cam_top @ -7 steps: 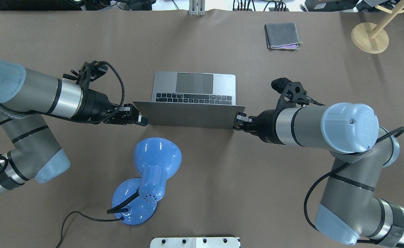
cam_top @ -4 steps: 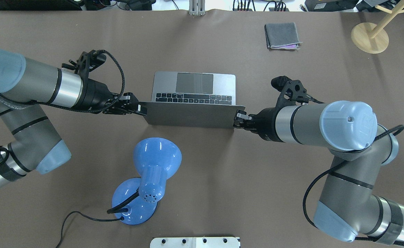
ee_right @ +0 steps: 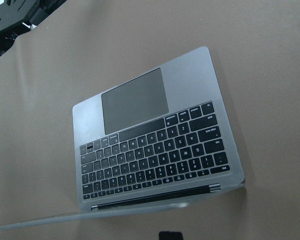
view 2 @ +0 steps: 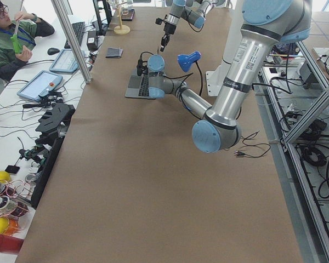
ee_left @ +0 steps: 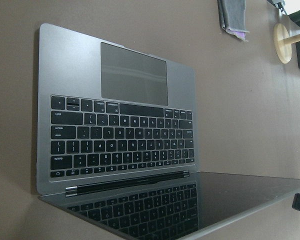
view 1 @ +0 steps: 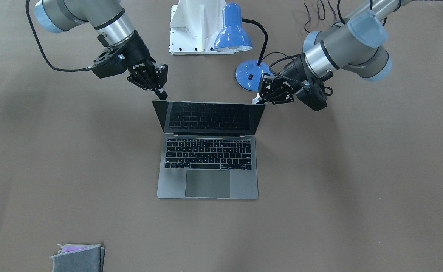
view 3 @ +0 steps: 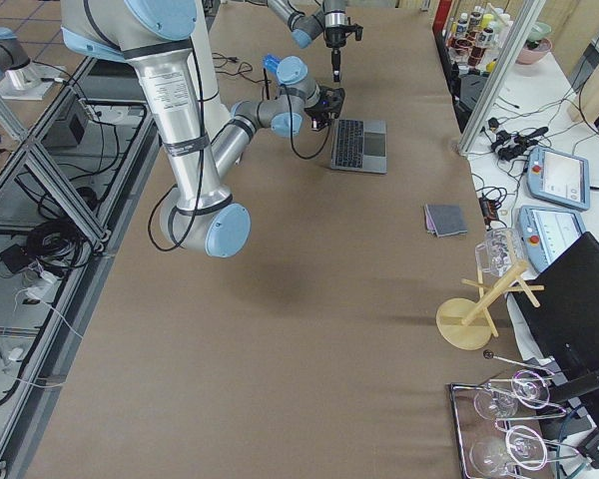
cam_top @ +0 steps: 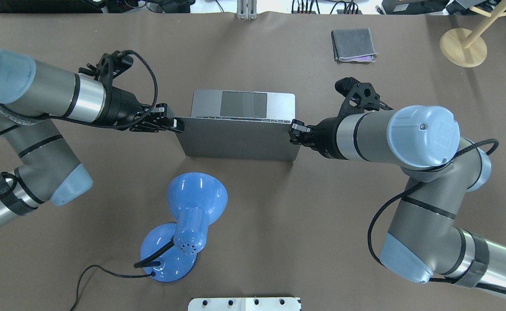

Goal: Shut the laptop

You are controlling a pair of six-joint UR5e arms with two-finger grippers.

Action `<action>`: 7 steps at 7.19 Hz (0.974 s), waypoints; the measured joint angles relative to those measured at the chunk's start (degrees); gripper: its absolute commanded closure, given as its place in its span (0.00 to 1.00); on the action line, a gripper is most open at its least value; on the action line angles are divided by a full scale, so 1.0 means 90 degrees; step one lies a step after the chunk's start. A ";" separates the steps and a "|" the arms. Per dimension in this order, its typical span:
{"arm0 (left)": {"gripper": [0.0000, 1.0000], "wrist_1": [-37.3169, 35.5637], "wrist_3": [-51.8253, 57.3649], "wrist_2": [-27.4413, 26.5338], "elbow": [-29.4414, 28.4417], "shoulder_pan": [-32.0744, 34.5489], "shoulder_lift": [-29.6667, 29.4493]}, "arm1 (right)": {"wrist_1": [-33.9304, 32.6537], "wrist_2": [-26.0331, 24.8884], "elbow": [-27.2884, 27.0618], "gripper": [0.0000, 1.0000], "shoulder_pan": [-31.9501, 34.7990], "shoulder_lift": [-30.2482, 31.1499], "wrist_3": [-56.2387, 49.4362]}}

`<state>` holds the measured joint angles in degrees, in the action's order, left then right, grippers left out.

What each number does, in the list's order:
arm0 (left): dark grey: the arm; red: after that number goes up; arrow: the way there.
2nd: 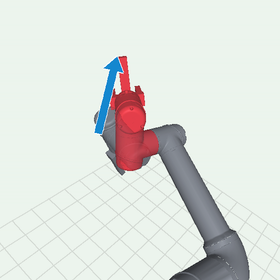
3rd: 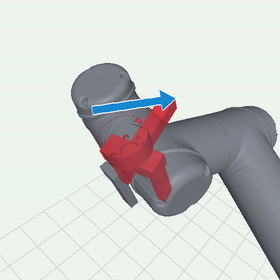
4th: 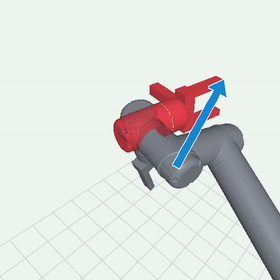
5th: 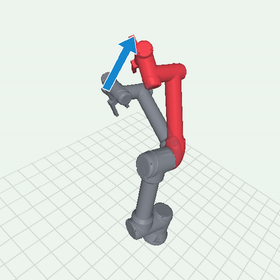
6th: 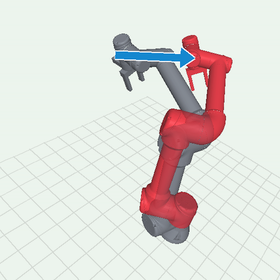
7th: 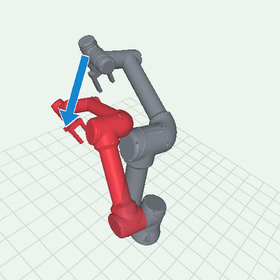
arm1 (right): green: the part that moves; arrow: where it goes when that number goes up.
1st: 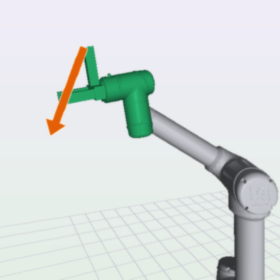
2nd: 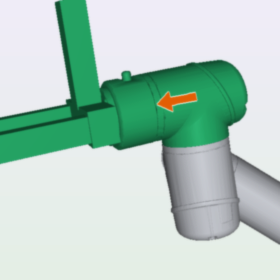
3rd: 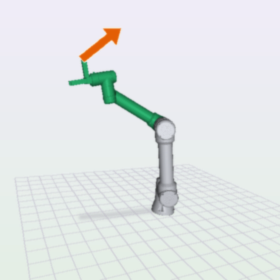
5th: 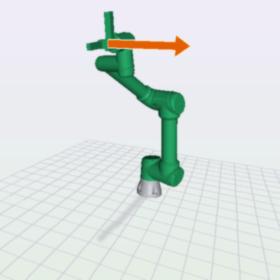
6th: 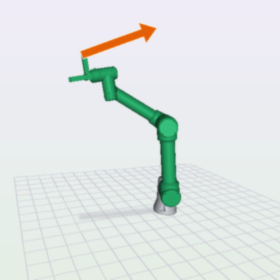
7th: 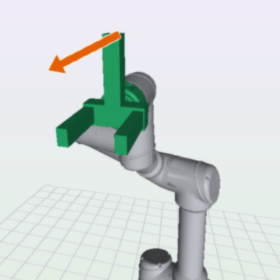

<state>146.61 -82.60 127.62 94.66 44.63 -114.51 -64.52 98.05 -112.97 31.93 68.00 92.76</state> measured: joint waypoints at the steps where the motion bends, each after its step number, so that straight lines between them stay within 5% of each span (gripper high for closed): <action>1: 1.00 -0.0110 0.0007 0.0002 -0.0048 0.0057 -0.0089 | -0.0017 0.0002 0.0084 1.00 0.0077 -0.0049 -0.0013; 7: 1.00 -0.0302 0.0027 -0.0229 -0.0718 0.0288 -0.0564 | 0.0004 0.0023 0.0970 1.00 0.0494 -0.0548 -0.0058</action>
<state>143.89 -82.35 125.56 88.20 47.23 -119.59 -64.49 98.26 -104.24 36.38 63.07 92.24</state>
